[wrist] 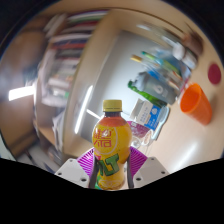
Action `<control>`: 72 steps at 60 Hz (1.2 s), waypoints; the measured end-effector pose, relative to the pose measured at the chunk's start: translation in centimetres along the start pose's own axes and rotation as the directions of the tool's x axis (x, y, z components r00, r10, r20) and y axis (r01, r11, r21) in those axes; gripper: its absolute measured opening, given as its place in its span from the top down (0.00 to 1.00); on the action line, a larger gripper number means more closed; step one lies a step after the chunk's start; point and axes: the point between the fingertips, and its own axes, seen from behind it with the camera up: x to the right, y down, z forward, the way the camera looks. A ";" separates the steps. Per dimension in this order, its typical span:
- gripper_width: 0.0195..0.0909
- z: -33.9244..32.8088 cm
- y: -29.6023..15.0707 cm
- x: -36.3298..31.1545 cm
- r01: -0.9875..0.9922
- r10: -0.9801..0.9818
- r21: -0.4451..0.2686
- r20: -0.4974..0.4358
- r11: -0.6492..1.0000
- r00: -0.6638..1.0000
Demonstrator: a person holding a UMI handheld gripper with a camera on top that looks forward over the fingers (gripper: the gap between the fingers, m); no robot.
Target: Pour water
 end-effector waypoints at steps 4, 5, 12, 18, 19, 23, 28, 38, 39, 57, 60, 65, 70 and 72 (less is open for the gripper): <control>0.66 -0.1 -2.5 0.3 -0.298 0.297 0.002 0.042 0.955 0.954; 0.66 -0.1 -3.0 0.5 -0.361 0.360 -0.002 0.052 0.933 0.931; 0.66 0.0 -5.4 1.6 -0.615 0.613 -0.027 0.113 0.788 0.782; 0.66 -0.3 -6.7 1.6 -0.751 0.749 -0.051 0.137 0.659 0.648; 0.66 -0.3 -7.1 1.8 -0.773 0.771 -0.053 0.145 0.632 0.620; 0.66 -0.6 -8.3 2.2 -0.841 0.835 -0.052 0.171 0.538 0.523; 0.66 -1.1 -9.1 2.6 -0.877 0.866 -0.031 0.179 0.479 0.467; 0.66 -1.7 -9.4 2.6 -0.901 0.890 -0.034 0.170 0.433 0.422; 0.66 -1.7 -9.4 2.7 -0.898 0.888 -0.027 0.165 0.439 0.430; 0.66 -4.0 -13.6 -2.9 -0.317 0.309 0.018 0.180 0.948 0.934; 0.66 -5.2 -16.2 -3.5 -0.093 0.079 0.072 0.174 0.993 0.982; 0.66 -7.4 -21.1 -1.4 0.322 -0.335 0.183 0.041 0.929 0.941; 0.65 -8.3 -25.4 1.3 0.649 -0.623 0.178 -0.181 0.740 0.761; 0.65 -8.7 -26.3 2.9 0.737 -0.700 0.139 -0.236 0.662 0.674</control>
